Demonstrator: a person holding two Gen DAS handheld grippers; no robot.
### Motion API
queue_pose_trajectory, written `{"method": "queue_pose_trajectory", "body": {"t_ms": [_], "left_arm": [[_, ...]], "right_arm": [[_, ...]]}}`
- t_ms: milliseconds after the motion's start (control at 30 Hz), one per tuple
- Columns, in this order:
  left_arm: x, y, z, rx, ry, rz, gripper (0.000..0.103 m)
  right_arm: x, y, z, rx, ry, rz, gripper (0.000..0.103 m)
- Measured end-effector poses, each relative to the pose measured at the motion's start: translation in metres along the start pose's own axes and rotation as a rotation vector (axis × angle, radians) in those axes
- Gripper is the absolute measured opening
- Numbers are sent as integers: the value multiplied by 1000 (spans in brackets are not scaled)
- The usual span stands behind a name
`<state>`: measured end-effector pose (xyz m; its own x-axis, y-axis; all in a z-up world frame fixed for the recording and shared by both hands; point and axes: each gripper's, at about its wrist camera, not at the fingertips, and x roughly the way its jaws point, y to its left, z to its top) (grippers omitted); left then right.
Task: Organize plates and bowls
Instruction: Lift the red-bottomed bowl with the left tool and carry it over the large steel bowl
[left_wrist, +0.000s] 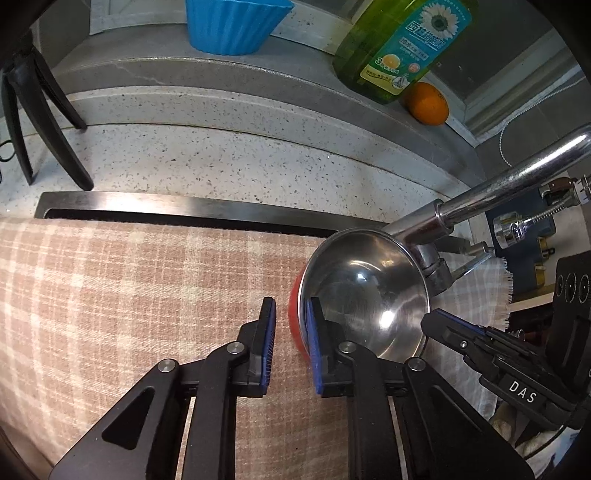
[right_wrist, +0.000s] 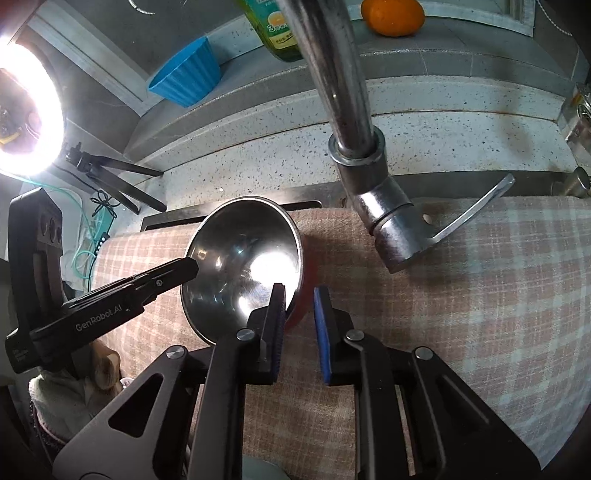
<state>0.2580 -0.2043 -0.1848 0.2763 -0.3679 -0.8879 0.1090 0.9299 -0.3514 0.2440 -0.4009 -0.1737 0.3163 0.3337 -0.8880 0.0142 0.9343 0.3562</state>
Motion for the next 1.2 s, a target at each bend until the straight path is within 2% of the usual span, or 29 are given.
{"method": "queue_pose_trajectory", "body": {"t_ms": [67,467,967,1200], "left_arm": [[1,-2,0,10,3,-8,9],[-13,-1,-12,9,-7,-16,7],[-76,25,-57,-6,-92,-29,7],[-112,50,-88,-39,-139,-19,7]], "right_arm": [[2,2,1,0,5,3,9],[-7,17,-8,-20,-5,3,9],[-35,66,-52,-76,-11,69,9],[-42,109,-75,-136,0,102,9]]}}
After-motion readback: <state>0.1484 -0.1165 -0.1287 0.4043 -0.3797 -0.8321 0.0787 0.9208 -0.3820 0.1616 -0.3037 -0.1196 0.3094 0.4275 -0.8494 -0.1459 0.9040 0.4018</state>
